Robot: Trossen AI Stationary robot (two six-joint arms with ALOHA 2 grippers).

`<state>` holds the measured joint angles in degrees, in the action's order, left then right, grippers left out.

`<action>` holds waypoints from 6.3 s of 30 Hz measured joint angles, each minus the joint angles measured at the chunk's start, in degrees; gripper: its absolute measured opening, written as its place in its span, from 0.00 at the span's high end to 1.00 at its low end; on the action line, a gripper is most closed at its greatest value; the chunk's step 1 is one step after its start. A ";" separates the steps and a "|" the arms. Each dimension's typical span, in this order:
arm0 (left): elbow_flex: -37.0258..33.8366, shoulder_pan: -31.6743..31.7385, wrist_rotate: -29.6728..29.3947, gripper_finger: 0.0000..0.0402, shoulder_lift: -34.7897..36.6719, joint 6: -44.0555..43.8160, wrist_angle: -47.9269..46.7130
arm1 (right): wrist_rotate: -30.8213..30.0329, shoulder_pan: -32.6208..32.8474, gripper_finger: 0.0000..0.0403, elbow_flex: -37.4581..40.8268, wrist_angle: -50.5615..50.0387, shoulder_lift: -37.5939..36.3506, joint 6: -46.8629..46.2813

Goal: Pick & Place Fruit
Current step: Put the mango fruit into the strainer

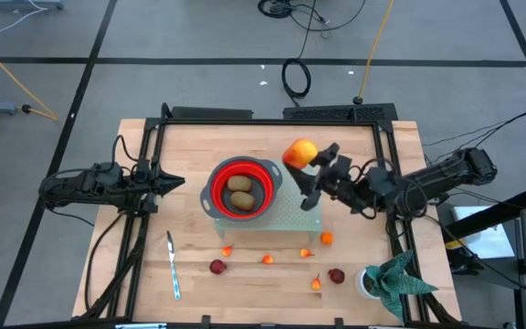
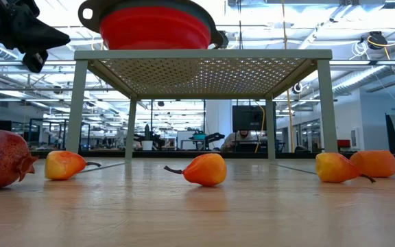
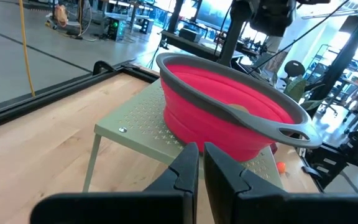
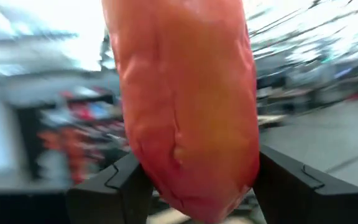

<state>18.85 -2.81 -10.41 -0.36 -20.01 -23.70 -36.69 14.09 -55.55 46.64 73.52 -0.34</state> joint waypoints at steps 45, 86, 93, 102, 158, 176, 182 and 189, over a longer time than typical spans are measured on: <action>0.00 0.00 0.02 0.94 0.00 0.79 -0.10 | 27.01 -10.39 0.45 -20.79 -42.58 16.35 -39.54; 0.02 -0.02 0.10 0.92 -6.57 4.59 31.47 | 27.74 -8.79 0.44 -20.74 -44.72 16.41 -13.73; 0.04 -0.02 1.36 0.75 -20.08 7.94 49.70 | 27.67 -8.79 0.44 -20.74 -44.75 16.41 -13.73; 5.35 -0.02 3.25 0.49 -34.96 8.33 58.07 | 27.54 -8.79 0.44 -20.74 -44.77 16.41 -13.49; 31.67 -1.73 8.76 0.50 -65.53 15.83 34.97 | 28.19 -8.73 0.33 -20.70 -44.74 16.37 -13.51; 31.61 -1.89 1.50 0.50 -55.64 15.61 24.77 | 27.75 -5.39 0.15 -20.73 -53.80 10.27 -12.00; 31.61 -1.92 1.30 0.50 -55.99 13.18 23.80 | 27.72 -3.78 0.25 -20.76 -62.22 4.71 -12.44; 33.33 -1.92 0.85 0.49 -59.41 7.73 22.27 | 27.70 -1.64 0.47 -19.48 -65.97 -1.32 -12.41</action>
<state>52.18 -4.73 -9.56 -59.76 -12.28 -1.43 -8.99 12.45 -75.03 -19.34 72.19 -12.75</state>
